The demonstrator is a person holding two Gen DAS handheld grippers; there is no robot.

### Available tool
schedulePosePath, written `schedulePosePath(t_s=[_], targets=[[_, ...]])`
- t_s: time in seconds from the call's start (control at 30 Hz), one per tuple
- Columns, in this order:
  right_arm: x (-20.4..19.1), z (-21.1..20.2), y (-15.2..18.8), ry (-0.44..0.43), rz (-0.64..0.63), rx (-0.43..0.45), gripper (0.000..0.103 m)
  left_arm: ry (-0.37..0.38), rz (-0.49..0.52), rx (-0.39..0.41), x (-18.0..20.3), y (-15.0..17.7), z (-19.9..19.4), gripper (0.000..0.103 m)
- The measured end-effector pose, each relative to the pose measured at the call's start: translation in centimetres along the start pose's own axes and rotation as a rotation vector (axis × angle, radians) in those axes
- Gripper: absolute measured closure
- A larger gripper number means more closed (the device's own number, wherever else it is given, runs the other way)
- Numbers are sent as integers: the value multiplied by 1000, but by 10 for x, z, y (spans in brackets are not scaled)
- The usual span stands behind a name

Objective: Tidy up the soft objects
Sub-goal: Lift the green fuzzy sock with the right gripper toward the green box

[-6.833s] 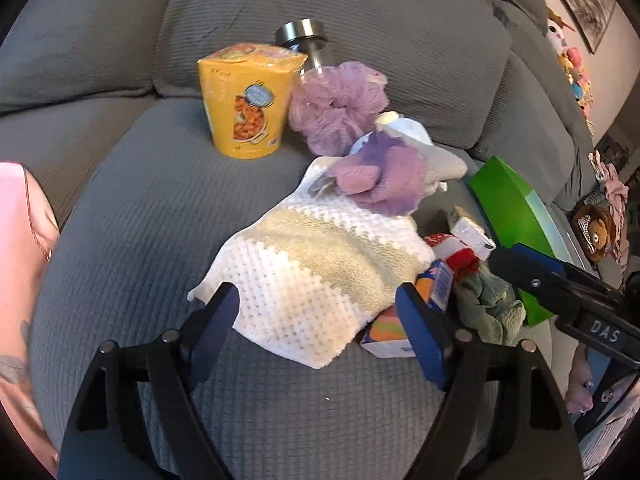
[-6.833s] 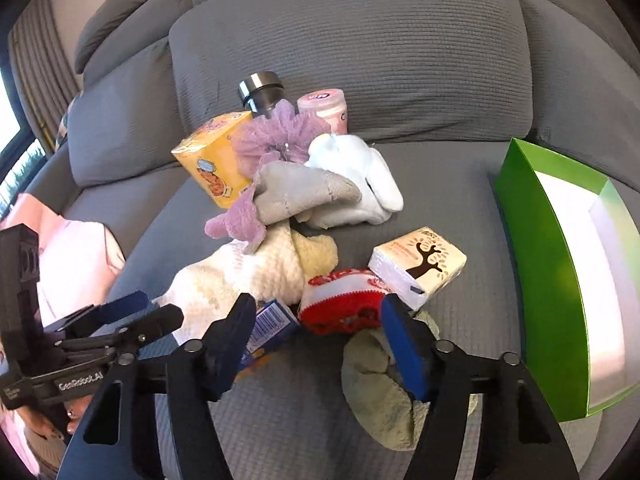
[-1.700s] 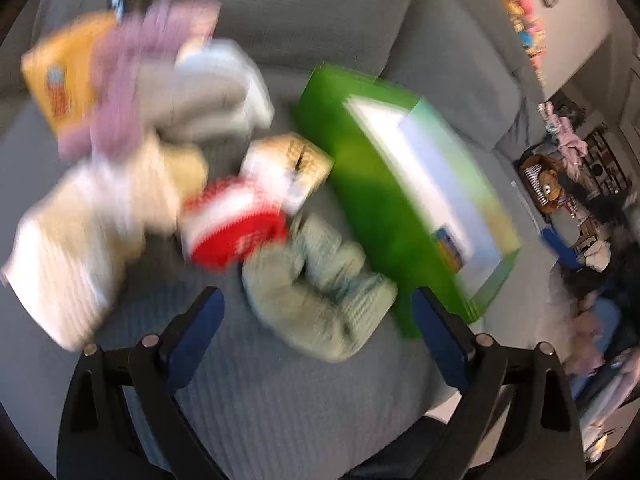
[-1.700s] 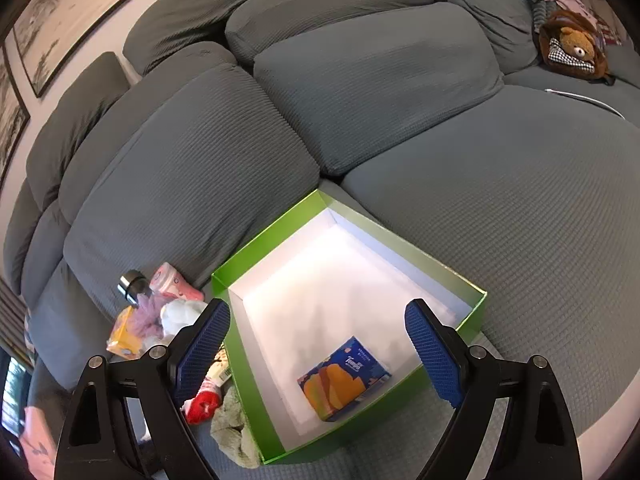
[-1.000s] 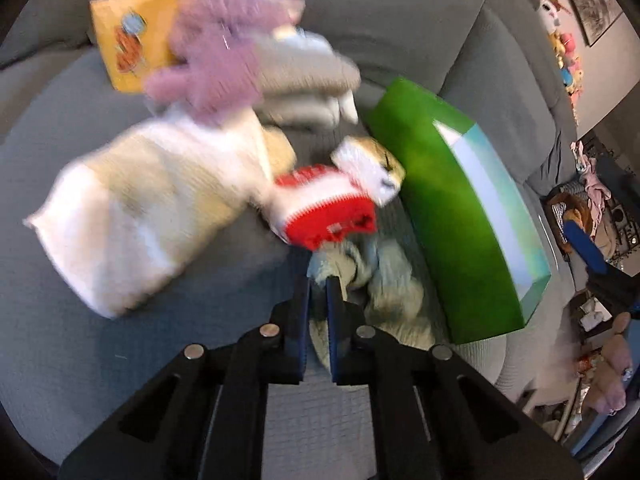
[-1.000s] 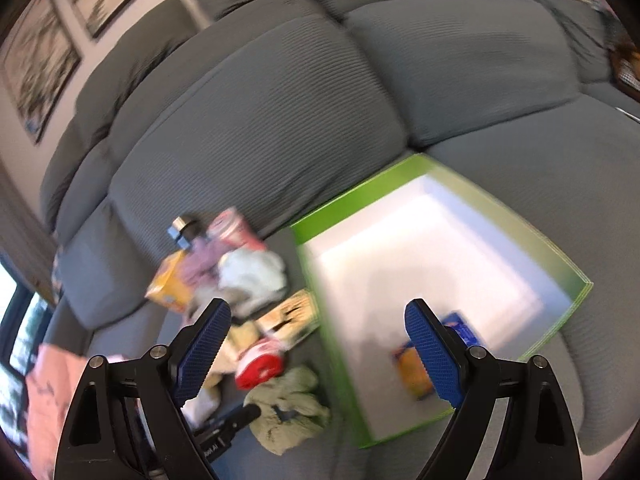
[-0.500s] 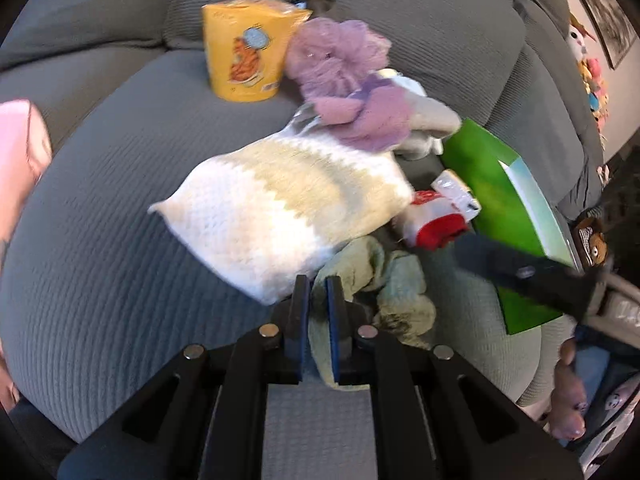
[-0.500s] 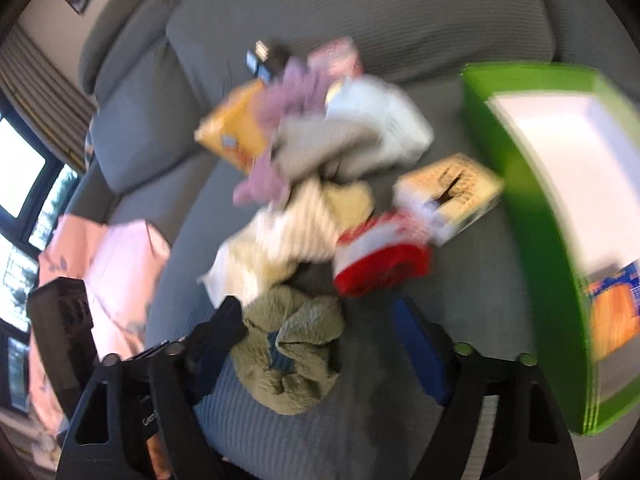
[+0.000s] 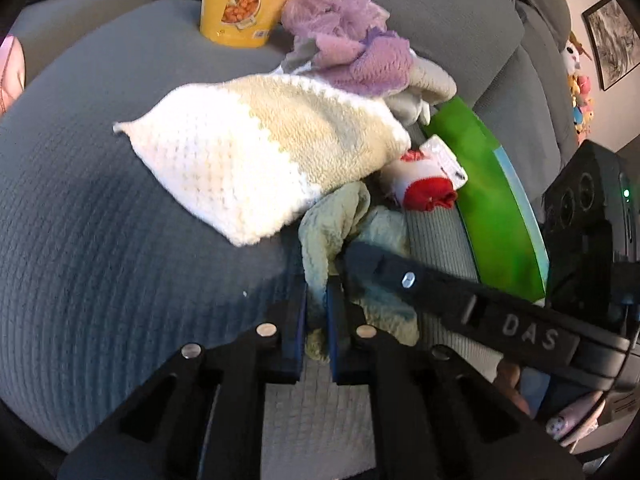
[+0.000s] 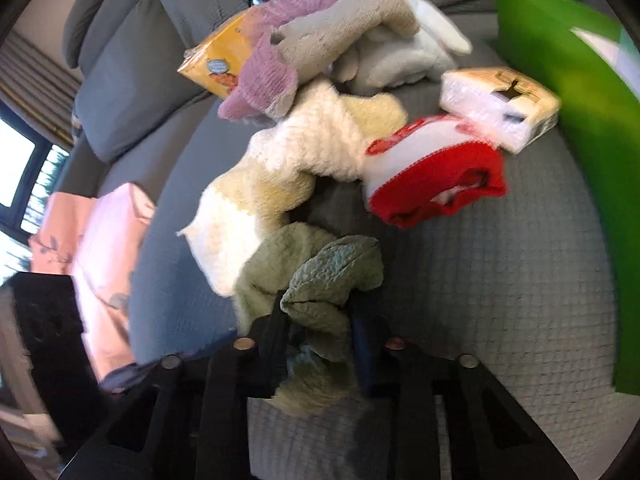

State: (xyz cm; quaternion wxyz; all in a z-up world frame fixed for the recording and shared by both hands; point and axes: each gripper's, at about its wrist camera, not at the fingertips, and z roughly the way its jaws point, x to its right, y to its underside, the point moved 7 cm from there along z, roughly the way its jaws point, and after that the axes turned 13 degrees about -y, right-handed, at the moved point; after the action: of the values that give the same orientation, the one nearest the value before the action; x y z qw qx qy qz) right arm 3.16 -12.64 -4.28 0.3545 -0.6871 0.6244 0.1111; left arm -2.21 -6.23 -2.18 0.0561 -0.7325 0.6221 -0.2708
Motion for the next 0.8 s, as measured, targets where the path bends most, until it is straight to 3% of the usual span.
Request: schedulePosePath(t_s=[0.23, 0.8], targets=[[-12, -8, 1, -60, -7, 28, 84, -13, 19, 47, 4, -5, -13, 101], [-73, -97, -20, -112, -140, 320, 84, 27, 131, 249, 61, -39, -86, 100]])
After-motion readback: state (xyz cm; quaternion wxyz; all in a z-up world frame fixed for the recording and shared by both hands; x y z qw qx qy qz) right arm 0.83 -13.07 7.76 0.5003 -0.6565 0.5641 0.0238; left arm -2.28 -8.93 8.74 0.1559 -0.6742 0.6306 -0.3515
